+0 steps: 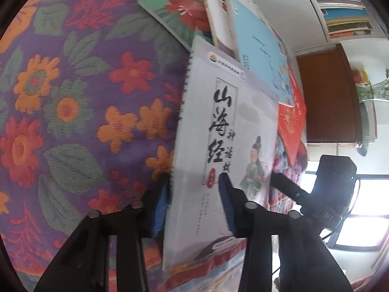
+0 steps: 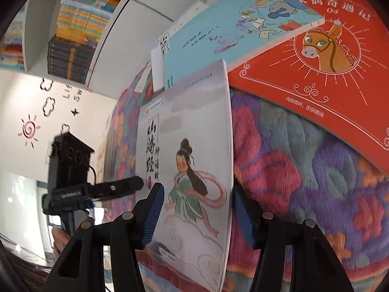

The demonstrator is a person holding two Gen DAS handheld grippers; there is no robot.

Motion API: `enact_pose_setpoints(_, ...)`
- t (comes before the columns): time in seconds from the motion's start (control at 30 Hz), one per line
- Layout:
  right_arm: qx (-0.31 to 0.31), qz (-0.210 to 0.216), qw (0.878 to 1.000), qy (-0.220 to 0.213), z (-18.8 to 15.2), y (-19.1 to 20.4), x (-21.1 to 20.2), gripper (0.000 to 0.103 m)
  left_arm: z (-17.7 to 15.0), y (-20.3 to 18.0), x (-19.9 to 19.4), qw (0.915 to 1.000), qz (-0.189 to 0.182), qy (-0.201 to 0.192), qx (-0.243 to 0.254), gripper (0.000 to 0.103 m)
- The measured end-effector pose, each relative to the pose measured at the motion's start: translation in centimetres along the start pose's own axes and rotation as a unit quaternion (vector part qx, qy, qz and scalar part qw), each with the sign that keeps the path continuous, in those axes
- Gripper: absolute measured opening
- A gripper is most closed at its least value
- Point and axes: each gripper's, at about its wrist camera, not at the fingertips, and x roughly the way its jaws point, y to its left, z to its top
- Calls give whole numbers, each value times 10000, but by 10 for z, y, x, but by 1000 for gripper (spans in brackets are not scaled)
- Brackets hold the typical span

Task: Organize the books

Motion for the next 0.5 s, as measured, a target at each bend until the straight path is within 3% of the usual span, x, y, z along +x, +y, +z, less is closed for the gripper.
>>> enact_pose_setpoints(0.17, -217, -223, 9995, 6, 1, 7, 2, 53, -1, 2, -2, 9999, 112, -36, -36, 32)
enact_pose_setpoints(0.33, -460, -920, 9947, -26, 2, 16, 5, 29, -1, 4, -4, 9998, 154, -63, -67, 32)
enact_pose_setpoints(0.5, -403, -937, 9948, -37, 3, 13, 6, 28, -3, -4, 1, 9996, 231, -167, -44, 32)
